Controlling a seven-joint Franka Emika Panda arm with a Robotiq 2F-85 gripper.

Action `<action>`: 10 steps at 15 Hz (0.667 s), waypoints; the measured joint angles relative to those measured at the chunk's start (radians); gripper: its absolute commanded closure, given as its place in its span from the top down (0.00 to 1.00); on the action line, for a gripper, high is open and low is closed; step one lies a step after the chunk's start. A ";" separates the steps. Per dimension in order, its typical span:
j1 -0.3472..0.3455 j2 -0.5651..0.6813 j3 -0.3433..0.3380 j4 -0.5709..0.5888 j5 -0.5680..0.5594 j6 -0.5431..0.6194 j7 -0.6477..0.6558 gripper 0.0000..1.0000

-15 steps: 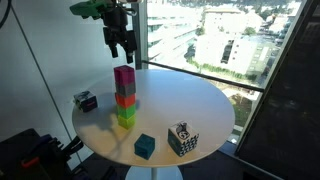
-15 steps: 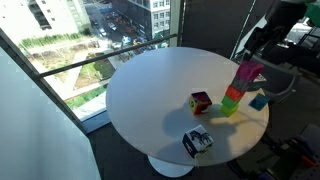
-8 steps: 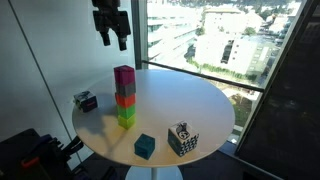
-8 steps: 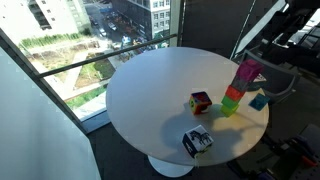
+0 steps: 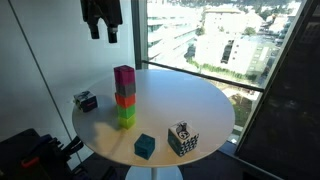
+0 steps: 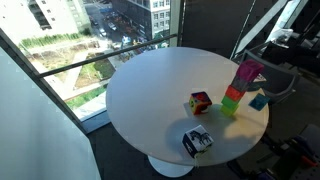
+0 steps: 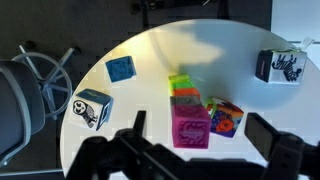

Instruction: Put the purple toy block on top of the stacked toy blocks

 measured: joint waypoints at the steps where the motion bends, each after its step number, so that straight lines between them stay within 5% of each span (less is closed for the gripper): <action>1: -0.002 -0.010 -0.004 0.005 -0.002 -0.022 0.000 1.00; 10: -0.013 -0.064 -0.029 0.020 -0.005 -0.059 0.000 1.00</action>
